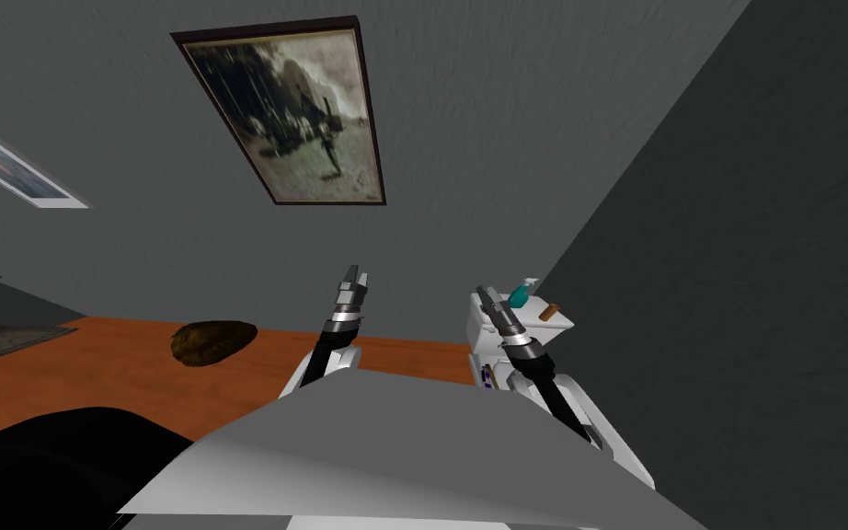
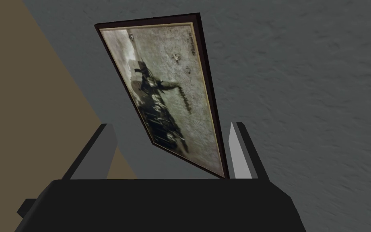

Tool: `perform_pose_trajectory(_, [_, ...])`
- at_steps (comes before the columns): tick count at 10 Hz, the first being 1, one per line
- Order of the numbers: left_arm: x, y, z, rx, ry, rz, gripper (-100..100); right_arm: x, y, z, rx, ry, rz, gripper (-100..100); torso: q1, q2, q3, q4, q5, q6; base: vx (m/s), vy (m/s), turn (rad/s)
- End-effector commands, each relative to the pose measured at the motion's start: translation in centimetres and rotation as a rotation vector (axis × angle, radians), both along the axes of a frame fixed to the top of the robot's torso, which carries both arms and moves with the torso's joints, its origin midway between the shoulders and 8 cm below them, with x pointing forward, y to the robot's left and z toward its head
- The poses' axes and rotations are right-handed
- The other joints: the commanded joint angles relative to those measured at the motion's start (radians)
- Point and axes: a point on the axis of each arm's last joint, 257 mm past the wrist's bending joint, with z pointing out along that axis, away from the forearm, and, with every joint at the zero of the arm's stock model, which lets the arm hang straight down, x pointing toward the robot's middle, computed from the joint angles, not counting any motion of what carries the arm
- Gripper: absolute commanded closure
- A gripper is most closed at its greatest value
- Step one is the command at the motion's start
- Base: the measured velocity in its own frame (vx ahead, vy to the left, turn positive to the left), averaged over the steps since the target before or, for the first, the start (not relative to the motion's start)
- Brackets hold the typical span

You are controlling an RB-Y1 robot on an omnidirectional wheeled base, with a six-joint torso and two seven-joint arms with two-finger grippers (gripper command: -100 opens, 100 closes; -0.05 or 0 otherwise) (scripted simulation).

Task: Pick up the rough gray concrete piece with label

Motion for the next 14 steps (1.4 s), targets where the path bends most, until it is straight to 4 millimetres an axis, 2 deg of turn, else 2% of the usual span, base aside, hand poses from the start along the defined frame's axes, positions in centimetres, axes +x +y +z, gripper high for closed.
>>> perform_pose_trajectory(1, [0.0, 0.0, 0.0, 0.000, 0.000, 0.000, 0, -0.1, -0.3, -2.0, -0.121, 0.026, -0.029, -100, 0.000, 0.000, 0.000, 0.000, 0.000, 0.000, 0.029, 0.019, 0.073])
perform_pose_trajectory(5, [0.0, 0.0, 0.0, 0.000, 0.000, 0.000, 0, 0.5, -1.9, -7.9, -0.437, 0.089, -0.088, -100, 0.000, 0.000, 0.000, 0.000, 0.000, 0.000, 0.034, 0.024, 0.059])
perform_pose_trajectory(6, [0.0, 0.0, 0.0, 0.000, 0.000, 0.000, 0, 0.5, -1.9, -7.9, -0.439, 0.088, -0.088, -100, 0.000, 0.000, 0.000, 0.000, 0.000, 0.000, 0.023, 0.010, 0.026])
perform_pose_trajectory(7, [0.0, 0.0, 0.0, 0.000, 0.000, 0.000, 0, 0.6, -2.5, -9.5, -0.523, 0.103, -0.100, -100, 0.000, 0.001, 0.000, 0.000, 0.000, 0.000, 0.018, 0.007, 0.049])
perform_pose_trajectory(11, [0.0, 0.0, 0.0, 0.000, 0.000, 0.000, 0, 0.6, -6.3, -15.6, -0.871, 0.158, -0.134, -100, 0.000, 0.000, 0.000, 0.000, 0.000, 0.000, 0.031, 0.019, 0.066])
perform_pose_trajectory(12, [0.0, 0.0, 0.0, 0.000, 0.000, 0.000, 0, 0.5, -6.3, -15.6, -0.875, 0.158, -0.133, -100, 0.000, 0.000, 0.000, 0.000, 0.000, 0.000, 0.024, 0.014, 0.023])
perform_pose_trajectory(14, [0.0, 0.0, 0.0, 0.000, 0.000, 0.000, 0, 0.3, -8.8, -18.5, -1.053, 0.180, -0.139, -100, 0.000, 0.001, 0.000, 0.000, 0.000, 0.000, 0.023, 0.014, 0.059])
